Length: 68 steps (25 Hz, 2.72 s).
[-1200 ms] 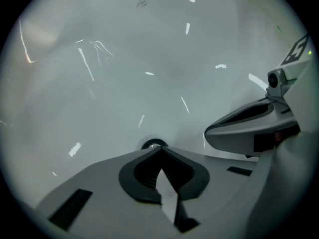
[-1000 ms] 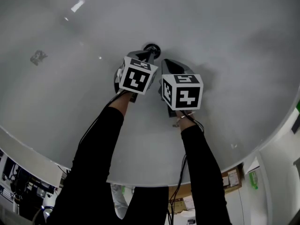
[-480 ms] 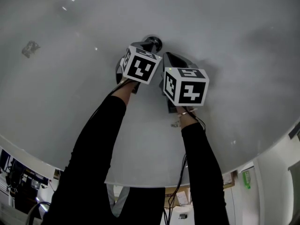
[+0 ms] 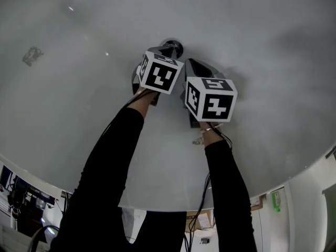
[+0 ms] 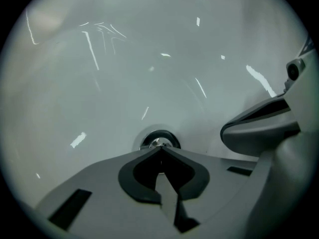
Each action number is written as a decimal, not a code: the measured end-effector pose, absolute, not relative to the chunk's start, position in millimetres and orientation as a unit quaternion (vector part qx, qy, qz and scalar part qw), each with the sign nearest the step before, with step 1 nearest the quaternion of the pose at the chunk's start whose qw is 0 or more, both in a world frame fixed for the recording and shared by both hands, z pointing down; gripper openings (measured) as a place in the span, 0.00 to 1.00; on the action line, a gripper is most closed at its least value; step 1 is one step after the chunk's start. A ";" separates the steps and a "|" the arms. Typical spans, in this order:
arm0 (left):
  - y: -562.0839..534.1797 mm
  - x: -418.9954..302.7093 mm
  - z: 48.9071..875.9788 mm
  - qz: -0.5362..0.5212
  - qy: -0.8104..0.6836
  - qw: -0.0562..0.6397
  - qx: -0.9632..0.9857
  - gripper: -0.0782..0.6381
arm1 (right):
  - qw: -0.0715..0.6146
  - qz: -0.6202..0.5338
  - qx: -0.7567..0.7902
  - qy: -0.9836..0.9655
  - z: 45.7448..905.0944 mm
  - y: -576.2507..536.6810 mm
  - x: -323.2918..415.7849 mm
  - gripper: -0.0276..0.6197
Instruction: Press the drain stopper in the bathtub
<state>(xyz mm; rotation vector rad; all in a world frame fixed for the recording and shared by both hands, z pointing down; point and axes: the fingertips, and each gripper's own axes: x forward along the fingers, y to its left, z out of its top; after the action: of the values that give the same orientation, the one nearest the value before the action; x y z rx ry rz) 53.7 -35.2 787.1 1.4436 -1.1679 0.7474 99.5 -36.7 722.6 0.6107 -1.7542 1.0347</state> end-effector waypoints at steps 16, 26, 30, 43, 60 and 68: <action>-33.0 51.4 779.1 0.327 -0.491 0.524 0.614 0.12 | 0.486 0.422 0.266 -0.717 715.9 -36.6 100.2 0.04; -32.7 44.9 765.6 0.325 -0.476 0.526 0.625 0.12 | 0.477 0.426 0.278 -0.717 704.5 -38.0 96.5 0.04; -33.6 39.9 741.9 0.325 -0.472 0.518 0.635 0.12 | 0.467 0.429 0.283 -0.719 689.3 -43.1 92.9 0.05; -43.7 12.4 656.0 0.311 -0.483 0.493 0.654 0.12 | 0.440 0.441 0.309 -0.719 634.5 -45.2 87.0 0.04; -36.2 -14.5 551.1 0.303 -0.485 0.461 0.679 0.12 | 0.425 0.432 0.339 -0.720 555.6 -33.1 95.0 0.04; -36.1 -28.7 506.0 0.294 -0.488 0.448 0.689 0.12 | 0.416 0.428 0.343 -0.725 517.6 -20.0 91.1 0.04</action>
<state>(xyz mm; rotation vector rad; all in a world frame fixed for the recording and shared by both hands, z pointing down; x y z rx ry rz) -28.7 -36.1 506.0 1.7049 -1.2090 0.7272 91.1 -20.0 517.6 0.8609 -1.8215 1.0749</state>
